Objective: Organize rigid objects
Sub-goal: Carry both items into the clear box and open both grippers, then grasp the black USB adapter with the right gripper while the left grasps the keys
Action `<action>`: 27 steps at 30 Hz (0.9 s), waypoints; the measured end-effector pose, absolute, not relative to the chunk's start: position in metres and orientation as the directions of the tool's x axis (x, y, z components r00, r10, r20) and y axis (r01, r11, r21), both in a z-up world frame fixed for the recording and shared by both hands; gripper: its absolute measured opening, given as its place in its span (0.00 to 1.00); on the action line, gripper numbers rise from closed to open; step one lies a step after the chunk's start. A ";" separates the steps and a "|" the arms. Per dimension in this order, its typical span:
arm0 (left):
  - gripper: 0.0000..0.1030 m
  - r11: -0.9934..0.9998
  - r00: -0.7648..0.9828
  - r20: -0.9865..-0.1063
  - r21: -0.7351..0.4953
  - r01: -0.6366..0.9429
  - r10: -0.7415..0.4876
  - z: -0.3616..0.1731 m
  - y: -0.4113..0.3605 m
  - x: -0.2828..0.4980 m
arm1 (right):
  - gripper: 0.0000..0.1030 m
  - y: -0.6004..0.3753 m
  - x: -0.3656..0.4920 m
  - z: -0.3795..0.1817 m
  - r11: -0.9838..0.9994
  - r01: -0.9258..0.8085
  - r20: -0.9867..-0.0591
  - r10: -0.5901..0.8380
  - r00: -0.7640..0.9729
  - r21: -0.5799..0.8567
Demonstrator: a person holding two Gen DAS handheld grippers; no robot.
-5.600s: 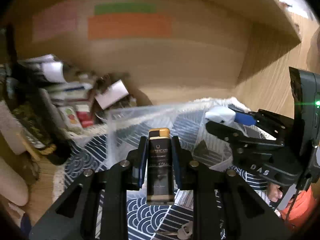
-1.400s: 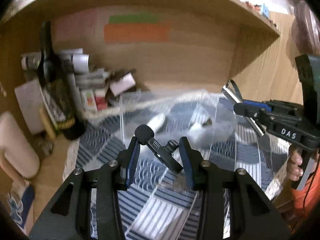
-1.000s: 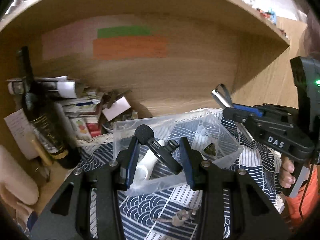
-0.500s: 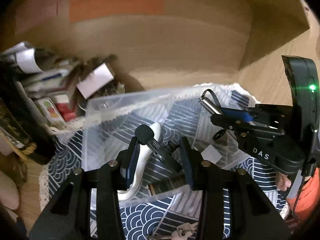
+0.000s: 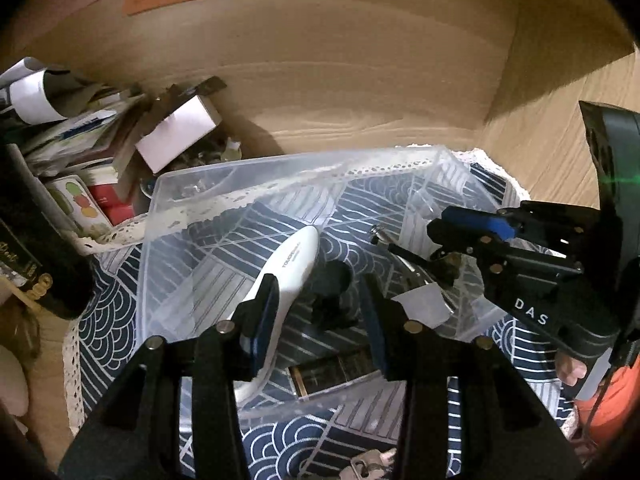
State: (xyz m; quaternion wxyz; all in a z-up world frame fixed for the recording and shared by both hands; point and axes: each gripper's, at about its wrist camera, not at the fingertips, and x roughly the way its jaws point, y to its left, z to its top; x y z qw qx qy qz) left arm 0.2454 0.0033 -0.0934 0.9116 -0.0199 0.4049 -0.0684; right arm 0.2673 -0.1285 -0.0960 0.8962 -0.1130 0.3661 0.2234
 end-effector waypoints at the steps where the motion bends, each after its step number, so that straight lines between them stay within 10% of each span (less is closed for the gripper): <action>1: 0.51 0.990 0.668 -0.730 -0.095 0.106 -0.142 -0.089 0.004 0.242 | 0.16 -0.129 0.265 -0.094 0.875 -0.483 -0.703 0.320 0.635 -0.038; 11: 0.93 0.997 0.769 -0.635 -0.031 0.071 -0.074 -0.051 0.010 0.189 | 0.46 -0.134 0.211 -0.053 0.848 -0.529 -0.611 0.405 0.680 -0.027; 27: 0.94 1.000 0.636 -0.771 -0.022 -0.012 -0.009 -0.120 0.049 0.120 | 0.54 -0.115 0.152 -0.115 0.777 -0.629 -0.731 0.437 0.524 0.014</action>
